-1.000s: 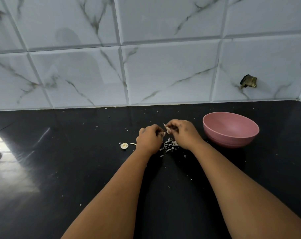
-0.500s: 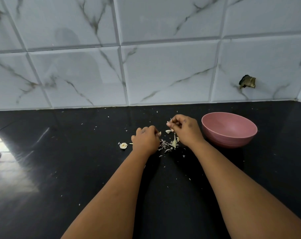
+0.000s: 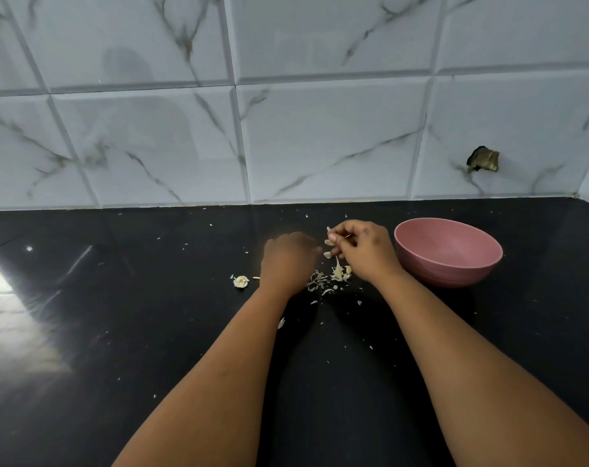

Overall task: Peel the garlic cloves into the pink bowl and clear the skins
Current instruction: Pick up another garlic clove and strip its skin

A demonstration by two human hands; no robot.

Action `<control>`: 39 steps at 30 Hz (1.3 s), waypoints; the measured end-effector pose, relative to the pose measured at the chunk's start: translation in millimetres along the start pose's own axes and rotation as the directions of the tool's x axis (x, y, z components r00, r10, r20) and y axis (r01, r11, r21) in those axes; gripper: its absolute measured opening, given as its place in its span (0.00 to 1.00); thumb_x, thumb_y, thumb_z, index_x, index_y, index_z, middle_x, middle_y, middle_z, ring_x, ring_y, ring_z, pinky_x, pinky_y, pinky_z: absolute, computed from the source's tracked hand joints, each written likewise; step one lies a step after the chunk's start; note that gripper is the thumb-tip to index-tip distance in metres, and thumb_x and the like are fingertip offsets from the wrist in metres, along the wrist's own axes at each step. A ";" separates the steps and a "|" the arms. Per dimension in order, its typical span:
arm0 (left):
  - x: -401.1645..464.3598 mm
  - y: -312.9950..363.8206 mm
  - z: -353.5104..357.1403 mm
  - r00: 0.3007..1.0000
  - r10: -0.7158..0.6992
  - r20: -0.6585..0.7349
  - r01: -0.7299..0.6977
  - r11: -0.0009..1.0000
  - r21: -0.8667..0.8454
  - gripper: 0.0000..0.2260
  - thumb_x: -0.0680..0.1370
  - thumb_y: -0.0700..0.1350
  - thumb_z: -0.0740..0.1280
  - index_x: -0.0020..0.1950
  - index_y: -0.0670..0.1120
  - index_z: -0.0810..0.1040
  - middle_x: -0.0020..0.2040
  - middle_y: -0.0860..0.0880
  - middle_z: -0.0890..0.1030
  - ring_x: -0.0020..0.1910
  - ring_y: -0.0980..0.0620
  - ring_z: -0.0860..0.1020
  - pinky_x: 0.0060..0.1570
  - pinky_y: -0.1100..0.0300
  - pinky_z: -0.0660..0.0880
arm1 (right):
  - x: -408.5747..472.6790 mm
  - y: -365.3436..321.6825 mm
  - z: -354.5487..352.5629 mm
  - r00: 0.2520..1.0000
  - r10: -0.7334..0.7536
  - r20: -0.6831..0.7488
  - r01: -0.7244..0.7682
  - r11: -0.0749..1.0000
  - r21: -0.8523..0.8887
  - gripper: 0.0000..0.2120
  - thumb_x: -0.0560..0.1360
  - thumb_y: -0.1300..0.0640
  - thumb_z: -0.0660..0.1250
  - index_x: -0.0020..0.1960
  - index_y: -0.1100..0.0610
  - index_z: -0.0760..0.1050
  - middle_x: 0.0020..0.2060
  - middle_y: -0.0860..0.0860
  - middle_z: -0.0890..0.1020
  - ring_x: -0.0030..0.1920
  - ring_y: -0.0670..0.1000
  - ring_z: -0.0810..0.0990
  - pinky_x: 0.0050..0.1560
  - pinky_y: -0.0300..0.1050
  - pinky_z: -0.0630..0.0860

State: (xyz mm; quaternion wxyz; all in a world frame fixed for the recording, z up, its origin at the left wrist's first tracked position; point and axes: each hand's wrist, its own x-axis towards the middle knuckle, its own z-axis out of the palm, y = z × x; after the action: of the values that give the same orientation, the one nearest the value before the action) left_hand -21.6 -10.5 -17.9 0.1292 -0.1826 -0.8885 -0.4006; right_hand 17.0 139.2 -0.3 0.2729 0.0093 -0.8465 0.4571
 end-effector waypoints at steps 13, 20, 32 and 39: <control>-1.0 3.8 -1.3 0.999 -0.044 -0.002 0.043 0.980 -0.196 0.03 0.76 0.45 0.72 0.45 0.50 0.85 0.38 0.55 0.84 0.38 0.58 0.81 0.43 0.62 0.75 | 4.5 -0.8 -2.3 0.993 0.036 -0.108 -0.016 0.983 0.183 0.02 0.75 0.63 0.71 0.46 0.58 0.80 0.32 0.47 0.83 0.34 0.48 0.85 0.38 0.39 0.81; 0.5 -3.9 -5.2 0.979 -0.197 -0.047 0.190 0.973 -0.129 0.07 0.75 0.40 0.69 0.51 0.50 0.84 0.41 0.56 0.83 0.48 0.56 0.81 0.51 0.59 0.78 | -0.2 6.8 -0.2 0.995 0.089 0.044 -0.076 0.966 -0.249 0.05 0.73 0.65 0.71 0.47 0.58 0.84 0.39 0.49 0.82 0.38 0.44 0.79 0.38 0.22 0.70; 5.2 -2.9 -2.3 0.982 -0.177 -0.064 0.165 0.973 -0.160 0.12 0.77 0.44 0.67 0.61 0.48 0.79 0.59 0.49 0.80 0.63 0.47 0.75 0.63 0.48 0.73 | -1.3 1.6 5.5 0.960 0.128 0.247 -0.030 0.930 -0.366 0.10 0.73 0.66 0.69 0.44 0.53 0.85 0.34 0.45 0.83 0.35 0.42 0.79 0.34 0.25 0.71; 3.9 -0.8 -3.6 0.966 -0.225 -0.128 0.191 0.953 -0.237 0.19 0.77 0.46 0.69 0.66 0.47 0.70 0.53 0.53 0.80 0.62 0.48 0.75 0.62 0.47 0.72 | -3.5 -3.3 8.5 0.987 -0.060 0.149 0.101 0.953 -0.284 0.08 0.73 0.66 0.71 0.48 0.57 0.84 0.39 0.47 0.81 0.35 0.38 0.76 0.38 0.23 0.69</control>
State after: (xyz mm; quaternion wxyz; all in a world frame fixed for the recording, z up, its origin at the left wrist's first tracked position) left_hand -25.1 -12.9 -14.7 0.1330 -0.0696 -0.8398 -0.5218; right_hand 17.1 129.9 -3.1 0.2303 0.0353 -0.9203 0.3144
